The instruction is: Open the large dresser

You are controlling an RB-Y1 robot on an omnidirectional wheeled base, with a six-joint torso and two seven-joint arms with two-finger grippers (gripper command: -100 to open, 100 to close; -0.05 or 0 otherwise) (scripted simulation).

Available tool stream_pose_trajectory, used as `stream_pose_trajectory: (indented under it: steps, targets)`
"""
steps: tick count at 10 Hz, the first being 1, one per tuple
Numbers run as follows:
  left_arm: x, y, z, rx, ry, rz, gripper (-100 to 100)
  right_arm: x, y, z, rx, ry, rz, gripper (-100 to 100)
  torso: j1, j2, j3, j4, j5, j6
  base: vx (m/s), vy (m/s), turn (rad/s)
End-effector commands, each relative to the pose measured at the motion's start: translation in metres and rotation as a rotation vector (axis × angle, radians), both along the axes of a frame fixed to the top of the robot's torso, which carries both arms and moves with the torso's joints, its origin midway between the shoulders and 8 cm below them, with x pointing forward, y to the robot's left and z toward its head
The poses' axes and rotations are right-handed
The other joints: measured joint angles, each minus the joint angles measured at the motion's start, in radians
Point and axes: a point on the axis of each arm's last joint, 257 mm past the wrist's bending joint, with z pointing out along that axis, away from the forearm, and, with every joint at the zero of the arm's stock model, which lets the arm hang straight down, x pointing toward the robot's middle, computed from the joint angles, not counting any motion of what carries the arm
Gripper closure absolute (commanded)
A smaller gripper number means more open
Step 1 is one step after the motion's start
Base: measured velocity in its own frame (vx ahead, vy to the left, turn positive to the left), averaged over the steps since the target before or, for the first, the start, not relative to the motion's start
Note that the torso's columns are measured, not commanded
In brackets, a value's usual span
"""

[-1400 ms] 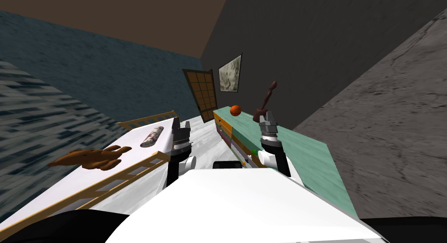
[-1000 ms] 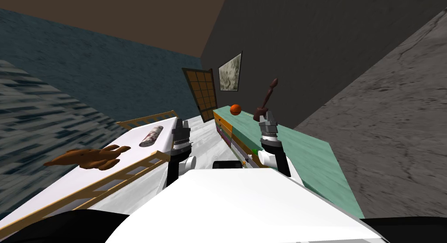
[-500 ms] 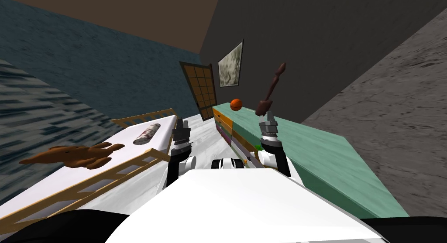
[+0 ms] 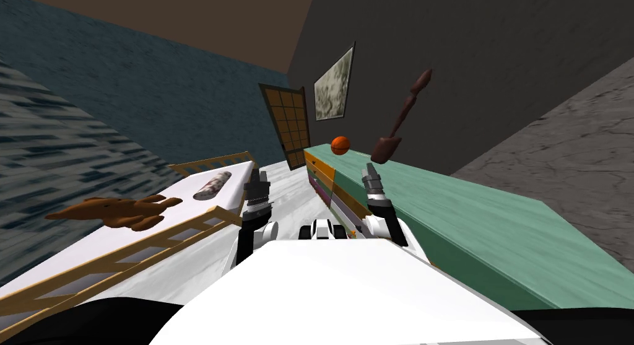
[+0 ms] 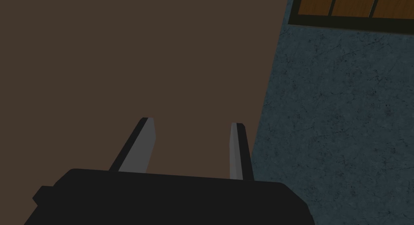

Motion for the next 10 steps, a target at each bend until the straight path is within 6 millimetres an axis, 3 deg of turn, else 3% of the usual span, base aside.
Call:
stream_pose_trajectory:
  steps: [1,2,4,5,8,10]
  targets:
    - [0.000,0.000,0.000,0.000,0.000,0.000,0,0.021,0.004,-0.050,-0.056,0.135,-0.006,-100,-0.001,0.001,0.001,0.001,0.000,0.000,0.082,0.035,0.200]
    - [0.000,0.000,0.000,0.000,0.000,0.000,0,0.022,0.004,-0.052,-0.055,0.141,-0.008,-100,0.000,0.001,0.000,0.001,0.000,-0.001,0.069,0.037,0.057]
    - [0.000,0.000,0.000,0.000,0.000,0.000,0,0.036,0.007,-0.101,-0.117,0.272,-0.017,-100,0.001,0.001,0.000,0.001,0.000,-0.001,0.074,0.055,0.155]
    - [0.000,0.000,0.000,0.000,0.000,0.000,0,0.038,0.005,-0.111,-0.114,0.299,-0.022,-100,0.001,0.000,0.000,0.000,0.000,0.000,0.084,0.040,0.053]
    - [0.000,0.000,0.000,0.000,0.000,0.000,0,0.047,0.008,-0.168,-0.187,0.442,-0.033,-100,-0.004,-0.019,-0.010,-0.012,-0.007,-0.007,0.070,0.046,0.098]
    - [0.000,0.000,0.000,0.000,0.000,0.000,0,0.048,0.004,-0.180,-0.184,0.477,-0.041,-100,-0.004,-0.020,-0.012,-0.009,-0.004,-0.003,0.057,0.028,0.088]
